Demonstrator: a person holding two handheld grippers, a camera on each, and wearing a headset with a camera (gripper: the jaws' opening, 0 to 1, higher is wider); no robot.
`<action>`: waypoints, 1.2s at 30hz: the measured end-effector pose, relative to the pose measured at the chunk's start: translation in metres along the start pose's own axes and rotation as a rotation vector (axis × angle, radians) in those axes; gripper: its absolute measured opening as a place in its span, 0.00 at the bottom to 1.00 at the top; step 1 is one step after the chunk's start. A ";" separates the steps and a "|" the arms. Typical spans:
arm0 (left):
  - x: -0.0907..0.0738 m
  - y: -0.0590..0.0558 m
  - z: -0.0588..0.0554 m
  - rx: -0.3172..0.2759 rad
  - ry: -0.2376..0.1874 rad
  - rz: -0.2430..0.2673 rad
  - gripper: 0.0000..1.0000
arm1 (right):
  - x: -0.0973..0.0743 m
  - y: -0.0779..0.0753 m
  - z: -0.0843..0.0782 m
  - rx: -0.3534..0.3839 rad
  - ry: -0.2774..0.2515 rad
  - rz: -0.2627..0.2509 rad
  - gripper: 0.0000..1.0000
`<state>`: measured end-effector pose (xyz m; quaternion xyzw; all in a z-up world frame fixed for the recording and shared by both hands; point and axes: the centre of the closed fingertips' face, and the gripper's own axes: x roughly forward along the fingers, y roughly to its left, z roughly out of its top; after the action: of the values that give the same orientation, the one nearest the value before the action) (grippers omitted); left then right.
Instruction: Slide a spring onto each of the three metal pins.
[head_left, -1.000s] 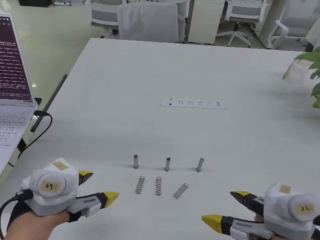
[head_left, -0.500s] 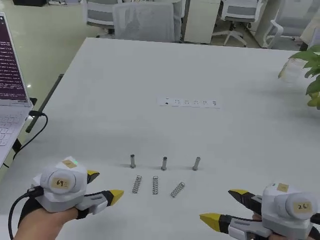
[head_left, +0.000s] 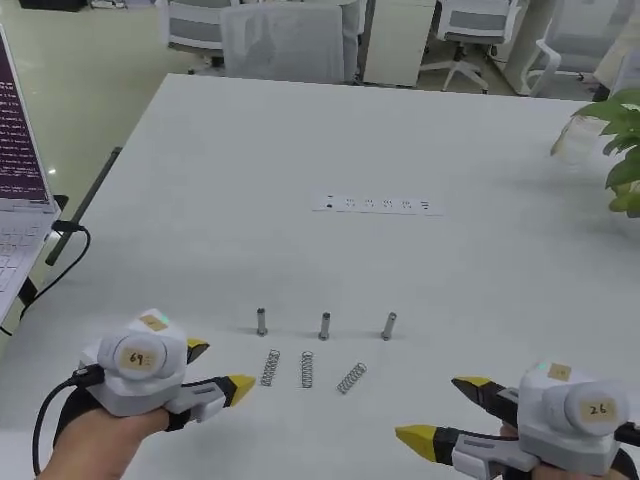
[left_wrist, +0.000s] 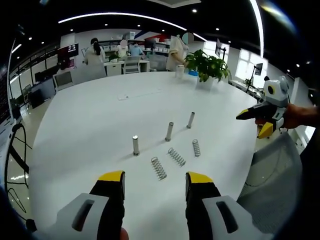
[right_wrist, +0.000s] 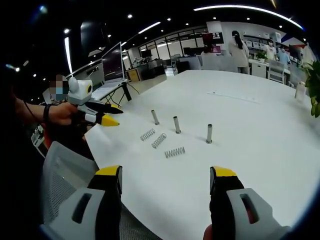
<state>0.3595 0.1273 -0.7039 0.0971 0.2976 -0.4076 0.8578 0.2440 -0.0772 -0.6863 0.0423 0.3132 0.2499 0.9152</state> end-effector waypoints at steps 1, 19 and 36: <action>0.002 0.000 0.000 0.001 0.002 -0.001 0.43 | 0.000 0.000 0.000 0.000 0.000 0.001 0.70; 0.040 -0.008 0.001 -0.027 0.019 -0.011 0.39 | -0.001 -0.001 -0.004 0.006 0.006 0.000 0.70; 0.071 -0.008 -0.014 -0.070 0.060 -0.005 0.34 | -0.005 -0.007 -0.006 0.010 0.018 -0.007 0.70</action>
<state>0.3826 0.0820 -0.7564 0.0786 0.3375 -0.3961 0.8503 0.2401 -0.0857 -0.6898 0.0433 0.3228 0.2454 0.9131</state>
